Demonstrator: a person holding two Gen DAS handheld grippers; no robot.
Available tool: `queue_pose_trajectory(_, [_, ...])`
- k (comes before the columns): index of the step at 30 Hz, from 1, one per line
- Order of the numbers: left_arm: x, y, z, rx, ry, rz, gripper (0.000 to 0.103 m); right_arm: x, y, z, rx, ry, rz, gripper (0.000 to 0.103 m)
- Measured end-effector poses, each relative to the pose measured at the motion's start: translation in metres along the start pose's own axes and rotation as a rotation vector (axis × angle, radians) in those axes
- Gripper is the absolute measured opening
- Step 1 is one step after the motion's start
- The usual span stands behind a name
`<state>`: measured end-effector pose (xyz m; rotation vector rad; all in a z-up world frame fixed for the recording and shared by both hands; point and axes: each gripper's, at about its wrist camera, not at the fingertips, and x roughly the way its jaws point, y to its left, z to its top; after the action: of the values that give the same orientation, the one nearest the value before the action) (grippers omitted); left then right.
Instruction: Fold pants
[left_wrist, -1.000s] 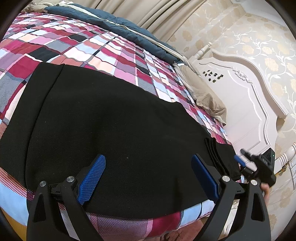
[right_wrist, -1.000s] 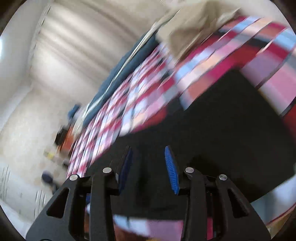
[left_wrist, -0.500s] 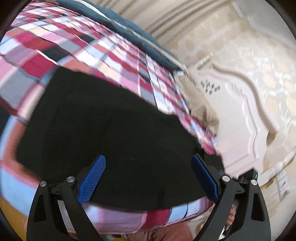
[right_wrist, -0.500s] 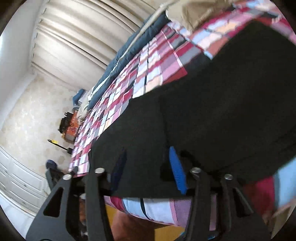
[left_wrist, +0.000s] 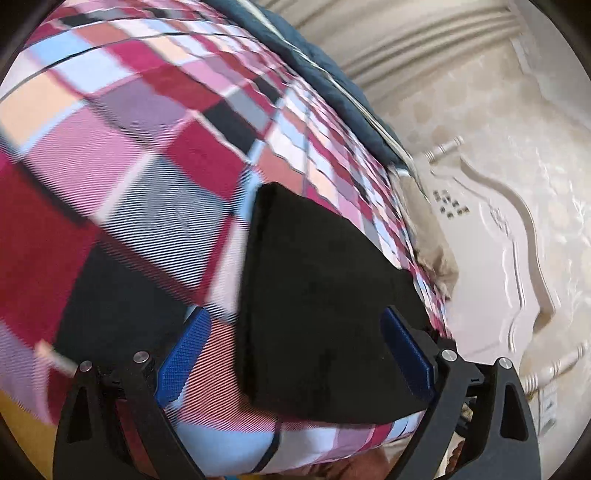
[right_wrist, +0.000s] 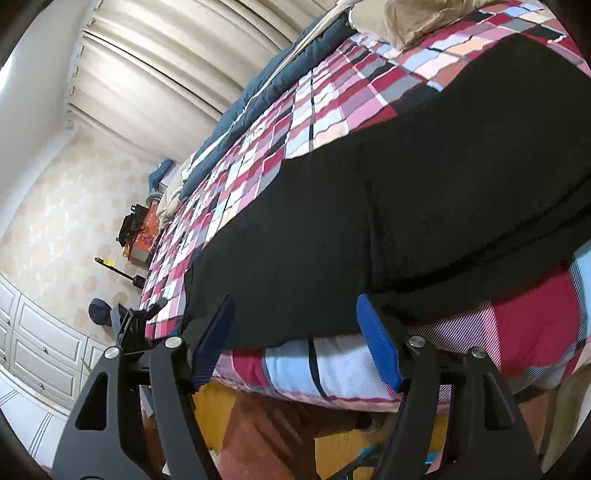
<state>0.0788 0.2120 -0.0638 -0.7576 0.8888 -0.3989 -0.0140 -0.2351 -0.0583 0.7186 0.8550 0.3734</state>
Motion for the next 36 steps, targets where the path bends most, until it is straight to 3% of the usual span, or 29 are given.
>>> queue_pose_trajectory(3, [0.016,0.000,0.003,-0.046,0.029,-0.079,0.077,0.003,0.004,-0.005,-0.002,0.014,0.006,0.068])
queue_pose_trajectory(5, [0.021,0.004,0.004,-0.077,0.029,-0.105,0.061,0.005,0.006,-0.007,-0.004,0.019,0.007,0.068])
queue_pose_trajectory(7, [0.028,0.016,0.005,-0.163,0.050,-0.146,0.028,0.007,0.009,-0.008,-0.008,0.028,0.012,0.068])
queue_pose_trajectory(9, [0.035,0.033,0.003,-0.273,0.058,-0.176,0.017,0.009,0.012,-0.009,-0.013,0.032,0.014,0.069])
queue_pose_trajectory(12, [0.033,0.037,0.001,-0.294,0.050,-0.204,0.015,0.010,0.013,-0.010,-0.010,0.032,0.017,0.069])
queue_pose_trajectory(22, [0.015,-0.016,0.008,-0.118,0.002,-0.044,0.015,0.000,0.011,-0.007,0.001,0.002,0.027,0.070])
queue_pose_trajectory(28, [0.002,-0.094,0.015,0.101,-0.030,0.004,0.015,-0.008,0.008,-0.006,0.016,-0.019,0.038,0.070])
queue_pose_trajectory(36, [0.024,-0.209,0.013,0.278,-0.004,-0.093,0.015,-0.025,0.006,-0.007,0.016,-0.048,0.060,0.070])
